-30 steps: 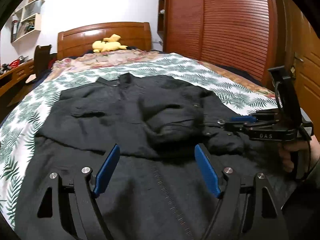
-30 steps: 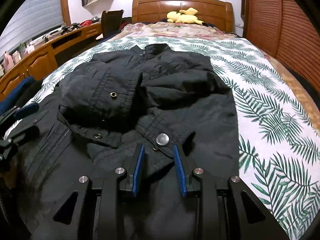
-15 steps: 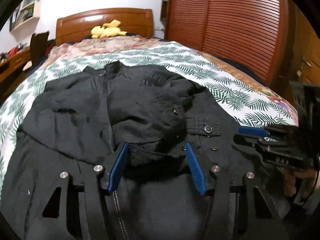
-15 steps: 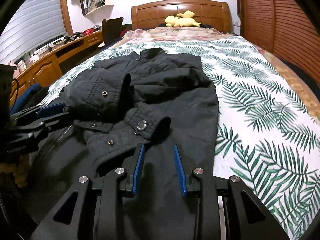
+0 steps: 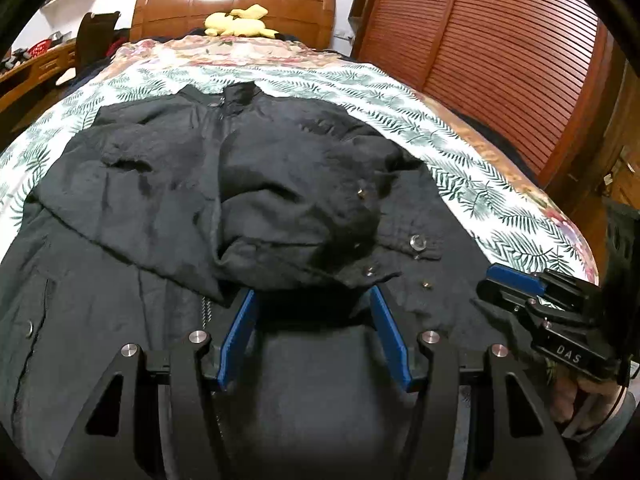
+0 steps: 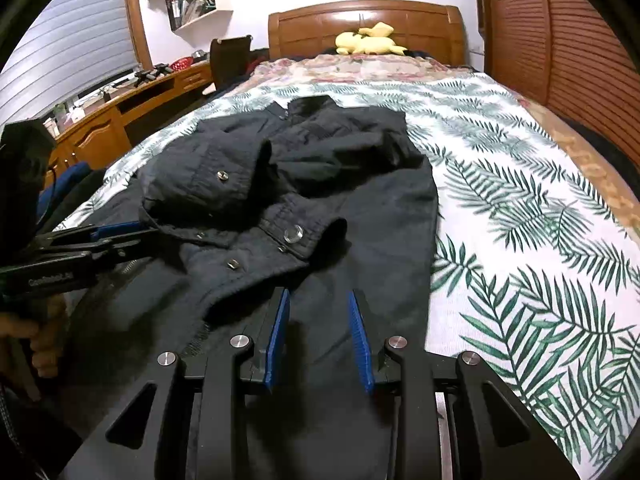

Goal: Fold large clothes
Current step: 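Open the right gripper and press the folded sleeve flat, then grasp the folded black sleeve with the left gripper and straighten it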

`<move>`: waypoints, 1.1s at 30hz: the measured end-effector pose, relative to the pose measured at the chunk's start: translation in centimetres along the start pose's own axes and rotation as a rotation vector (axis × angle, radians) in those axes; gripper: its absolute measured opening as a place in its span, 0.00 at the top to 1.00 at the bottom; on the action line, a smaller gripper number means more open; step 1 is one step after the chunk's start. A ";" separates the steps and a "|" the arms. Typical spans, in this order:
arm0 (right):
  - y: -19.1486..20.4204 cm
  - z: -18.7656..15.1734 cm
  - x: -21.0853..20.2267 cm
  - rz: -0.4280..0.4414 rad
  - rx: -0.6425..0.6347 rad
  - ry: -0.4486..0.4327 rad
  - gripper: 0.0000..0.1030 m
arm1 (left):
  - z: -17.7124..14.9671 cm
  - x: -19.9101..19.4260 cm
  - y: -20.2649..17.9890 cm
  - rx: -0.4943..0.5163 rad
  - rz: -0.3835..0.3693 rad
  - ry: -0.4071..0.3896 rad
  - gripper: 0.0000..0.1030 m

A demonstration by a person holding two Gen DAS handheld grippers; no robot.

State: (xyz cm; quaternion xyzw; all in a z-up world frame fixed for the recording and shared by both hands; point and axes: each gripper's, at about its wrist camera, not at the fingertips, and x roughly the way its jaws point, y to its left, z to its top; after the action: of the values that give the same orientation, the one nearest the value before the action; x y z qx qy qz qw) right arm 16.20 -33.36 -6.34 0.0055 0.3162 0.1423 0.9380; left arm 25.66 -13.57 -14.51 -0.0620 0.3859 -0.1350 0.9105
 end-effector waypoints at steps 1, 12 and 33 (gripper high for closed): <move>0.1 0.2 -0.1 0.004 -0.001 -0.007 0.70 | 0.3 0.1 -0.3 0.009 0.004 -0.003 0.42; 0.6 2.2 0.5 -0.015 -0.009 -0.036 0.70 | 1.4 0.1 -0.6 0.062 -0.016 0.016 1.00; 2.8 5.4 3.2 -0.048 -0.004 -0.061 0.70 | 1.5 -3.9 2.3 0.088 -0.014 0.014 0.54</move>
State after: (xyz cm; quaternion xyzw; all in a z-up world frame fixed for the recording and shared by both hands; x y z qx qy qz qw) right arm 21.14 -29.37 -3.61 0.0002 0.2870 0.1201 0.9504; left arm 24.57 -10.23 -11.25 -0.0238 0.3854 -0.1586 0.9087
